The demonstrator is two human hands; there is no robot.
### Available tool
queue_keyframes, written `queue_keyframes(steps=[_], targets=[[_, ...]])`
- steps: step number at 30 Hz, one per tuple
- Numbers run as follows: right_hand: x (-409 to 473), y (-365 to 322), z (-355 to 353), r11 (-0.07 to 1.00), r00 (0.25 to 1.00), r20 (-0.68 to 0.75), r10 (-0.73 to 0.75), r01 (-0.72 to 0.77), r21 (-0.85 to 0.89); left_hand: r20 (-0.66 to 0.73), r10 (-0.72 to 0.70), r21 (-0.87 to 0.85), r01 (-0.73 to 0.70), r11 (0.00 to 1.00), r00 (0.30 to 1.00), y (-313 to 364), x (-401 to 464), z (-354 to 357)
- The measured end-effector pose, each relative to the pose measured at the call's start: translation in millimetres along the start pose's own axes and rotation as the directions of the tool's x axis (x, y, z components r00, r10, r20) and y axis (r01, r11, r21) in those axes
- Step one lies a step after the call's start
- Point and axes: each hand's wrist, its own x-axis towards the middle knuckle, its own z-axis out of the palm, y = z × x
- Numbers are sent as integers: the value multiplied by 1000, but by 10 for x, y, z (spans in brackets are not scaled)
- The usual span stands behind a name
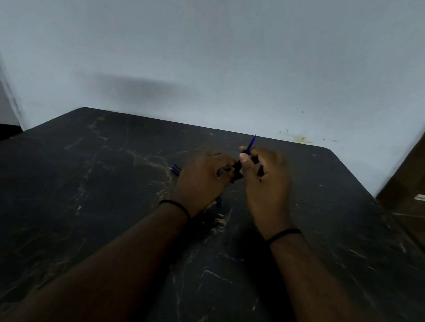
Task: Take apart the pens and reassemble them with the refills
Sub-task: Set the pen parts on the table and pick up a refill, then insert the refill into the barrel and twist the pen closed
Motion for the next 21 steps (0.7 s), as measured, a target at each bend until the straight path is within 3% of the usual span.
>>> queue_keyframes(steps=[3,5,7,10,13,21], targets=[[12,1,-13,1000,996,-88,13,-12,9,-34,-122,-15,122,992,992,-39,29,3],[12,1,-21,995,991,-107,79,-72,71,-137,-224,24,229,973,965,-92,49,-15],[2,-7,-20,987,987,-99,129,-118,107,-273,-315,58,342,938,909,-172,60,-68],[-28,-5,-7,983,987,-62,151,-143,115,-325,-468,49,509,860,822,-306,58,-183],[-49,-2,4,983,988,-36,153,-148,109,-294,-465,183,526,830,835,-355,23,-255],[-44,-12,-1,986,987,-44,152,-149,75,-96,-475,343,477,809,875,-177,16,-86]])
